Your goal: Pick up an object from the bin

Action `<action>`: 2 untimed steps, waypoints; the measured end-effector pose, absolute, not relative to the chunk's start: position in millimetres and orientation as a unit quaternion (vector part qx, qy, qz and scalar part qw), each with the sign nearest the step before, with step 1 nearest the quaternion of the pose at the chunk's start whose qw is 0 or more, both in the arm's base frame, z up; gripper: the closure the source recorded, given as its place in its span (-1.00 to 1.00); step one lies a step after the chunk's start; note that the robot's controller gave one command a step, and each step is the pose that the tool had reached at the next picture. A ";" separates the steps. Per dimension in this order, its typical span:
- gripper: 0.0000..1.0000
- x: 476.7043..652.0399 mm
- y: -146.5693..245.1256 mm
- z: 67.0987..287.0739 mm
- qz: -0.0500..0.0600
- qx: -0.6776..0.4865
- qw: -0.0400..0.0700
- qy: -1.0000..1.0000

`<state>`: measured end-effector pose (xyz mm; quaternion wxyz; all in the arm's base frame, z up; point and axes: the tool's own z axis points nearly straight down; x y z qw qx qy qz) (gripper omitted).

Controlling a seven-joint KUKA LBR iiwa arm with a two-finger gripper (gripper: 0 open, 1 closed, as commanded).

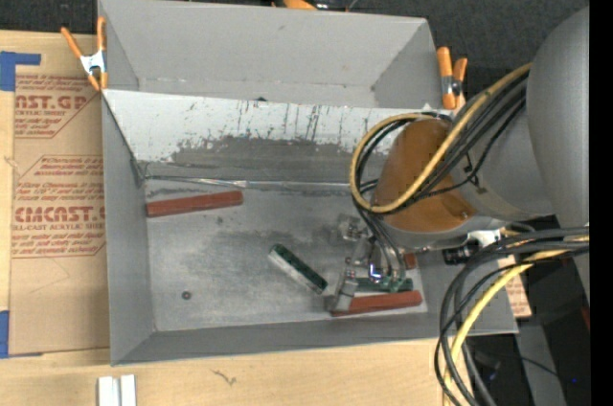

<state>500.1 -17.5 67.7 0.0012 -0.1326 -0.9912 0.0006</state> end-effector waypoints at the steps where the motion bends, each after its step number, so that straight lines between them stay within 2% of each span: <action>1: -1.00 480.5 24.5 73.0 -0.001 -0.194 -0.001 -0.981; 2: 1.00 480.1 23.7 73.1 0.000 -0.194 0.001 -0.981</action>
Offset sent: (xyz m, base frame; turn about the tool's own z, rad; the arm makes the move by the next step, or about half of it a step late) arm -0.0198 0.0403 0.0054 0.1258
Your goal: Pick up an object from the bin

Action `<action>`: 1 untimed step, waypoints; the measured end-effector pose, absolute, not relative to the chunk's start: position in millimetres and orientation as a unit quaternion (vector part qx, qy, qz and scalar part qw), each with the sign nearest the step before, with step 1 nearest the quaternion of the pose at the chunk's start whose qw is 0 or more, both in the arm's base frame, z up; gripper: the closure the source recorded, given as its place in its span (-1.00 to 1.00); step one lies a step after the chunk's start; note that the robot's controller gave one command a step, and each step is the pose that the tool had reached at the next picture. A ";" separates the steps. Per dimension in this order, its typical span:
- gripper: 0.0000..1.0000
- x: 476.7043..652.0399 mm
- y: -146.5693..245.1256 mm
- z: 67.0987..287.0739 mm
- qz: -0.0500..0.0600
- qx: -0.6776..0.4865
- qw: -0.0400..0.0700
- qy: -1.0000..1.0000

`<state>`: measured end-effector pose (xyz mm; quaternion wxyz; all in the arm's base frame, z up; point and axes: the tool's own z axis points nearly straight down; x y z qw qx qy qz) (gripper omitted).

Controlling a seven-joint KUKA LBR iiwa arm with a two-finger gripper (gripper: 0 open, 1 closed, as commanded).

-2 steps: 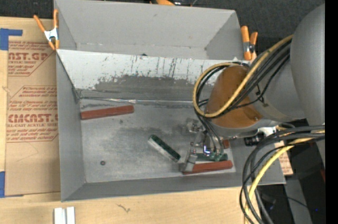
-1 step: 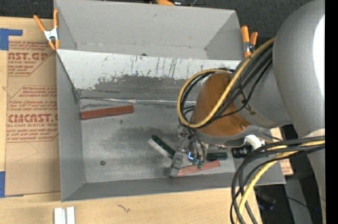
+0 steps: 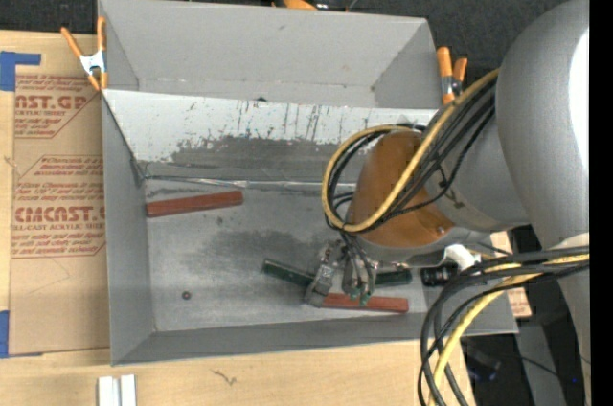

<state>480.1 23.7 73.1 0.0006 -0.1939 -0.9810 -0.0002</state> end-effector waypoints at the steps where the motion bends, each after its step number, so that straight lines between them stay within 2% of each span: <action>1: 1.00 496.2 65.1 201.8 -0.002 -0.178 -0.004 -0.984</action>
Offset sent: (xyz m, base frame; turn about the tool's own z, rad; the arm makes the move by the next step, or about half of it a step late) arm 0.0143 0.0391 0.1252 -0.0282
